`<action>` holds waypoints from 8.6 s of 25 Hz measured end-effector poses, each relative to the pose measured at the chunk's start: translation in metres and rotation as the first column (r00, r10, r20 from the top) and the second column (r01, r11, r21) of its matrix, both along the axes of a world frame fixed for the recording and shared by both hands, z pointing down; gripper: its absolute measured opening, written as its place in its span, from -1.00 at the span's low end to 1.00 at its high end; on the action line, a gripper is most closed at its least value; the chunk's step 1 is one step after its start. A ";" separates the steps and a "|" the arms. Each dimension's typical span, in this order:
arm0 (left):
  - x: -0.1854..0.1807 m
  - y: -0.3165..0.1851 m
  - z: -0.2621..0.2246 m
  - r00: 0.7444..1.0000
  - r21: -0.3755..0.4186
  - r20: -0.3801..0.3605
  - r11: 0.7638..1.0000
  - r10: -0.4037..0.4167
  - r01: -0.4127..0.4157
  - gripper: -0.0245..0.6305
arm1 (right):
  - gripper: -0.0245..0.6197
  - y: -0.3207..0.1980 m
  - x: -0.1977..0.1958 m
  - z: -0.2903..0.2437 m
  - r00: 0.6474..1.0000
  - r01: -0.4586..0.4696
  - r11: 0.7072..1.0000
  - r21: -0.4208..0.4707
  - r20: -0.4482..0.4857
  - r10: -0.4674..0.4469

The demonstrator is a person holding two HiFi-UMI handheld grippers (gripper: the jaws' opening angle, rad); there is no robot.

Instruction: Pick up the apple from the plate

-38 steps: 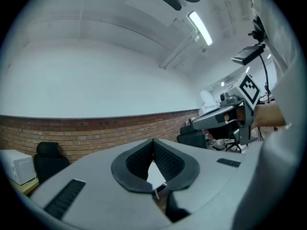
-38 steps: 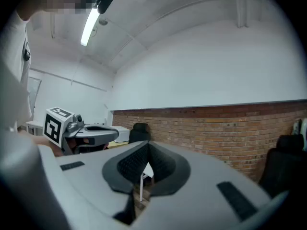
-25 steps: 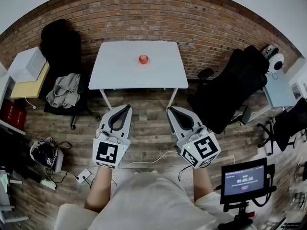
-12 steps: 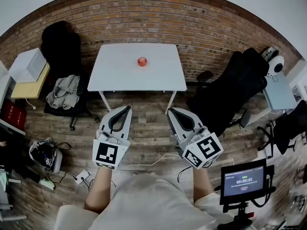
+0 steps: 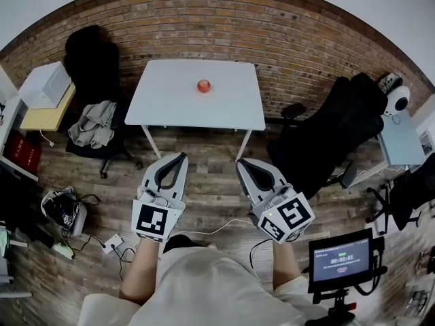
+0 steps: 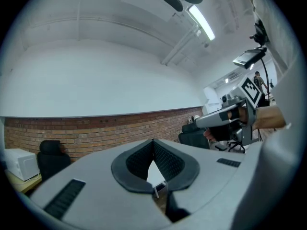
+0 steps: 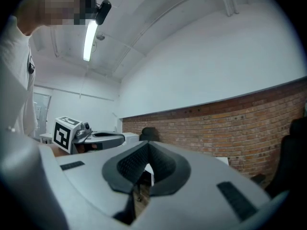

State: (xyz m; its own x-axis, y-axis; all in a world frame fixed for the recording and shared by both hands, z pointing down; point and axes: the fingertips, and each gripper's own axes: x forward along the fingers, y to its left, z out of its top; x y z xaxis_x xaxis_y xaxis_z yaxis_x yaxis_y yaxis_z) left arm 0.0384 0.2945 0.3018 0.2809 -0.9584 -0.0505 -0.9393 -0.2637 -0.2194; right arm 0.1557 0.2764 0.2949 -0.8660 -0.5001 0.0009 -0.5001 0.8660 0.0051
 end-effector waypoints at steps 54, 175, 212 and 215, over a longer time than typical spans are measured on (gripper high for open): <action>-0.148 -0.294 0.036 0.995 -0.097 -0.029 0.990 0.098 -0.100 -0.91 | -0.92 -0.282 -0.142 0.013 0.992 -0.121 0.983 -0.135 0.016 0.124; -0.128 -0.597 0.335 0.894 -0.777 0.058 0.582 0.444 -0.239 0.19 | -0.92 -0.564 -0.144 0.158 0.974 -0.226 0.831 -0.509 -0.126 0.188; -0.128 -0.600 0.393 0.830 -0.865 0.108 0.463 0.547 -0.193 0.30 | -0.92 -0.571 -0.140 0.191 0.966 -0.257 0.777 -0.575 -0.161 0.200; -0.128 -0.601 0.393 0.831 -0.865 0.113 0.465 0.545 -0.188 0.30 | -0.92 -0.570 -0.140 0.192 0.967 -0.256 0.776 -0.576 -0.164 0.197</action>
State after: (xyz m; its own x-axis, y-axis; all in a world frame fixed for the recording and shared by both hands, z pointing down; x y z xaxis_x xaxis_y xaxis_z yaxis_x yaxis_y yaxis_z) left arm -0.0897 -0.3061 0.6944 0.4401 -0.3279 0.8360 -0.6156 -0.7879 0.0150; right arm 0.0157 -0.2933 0.4867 -0.7093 -0.5578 0.4310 -0.7047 0.5769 -0.4130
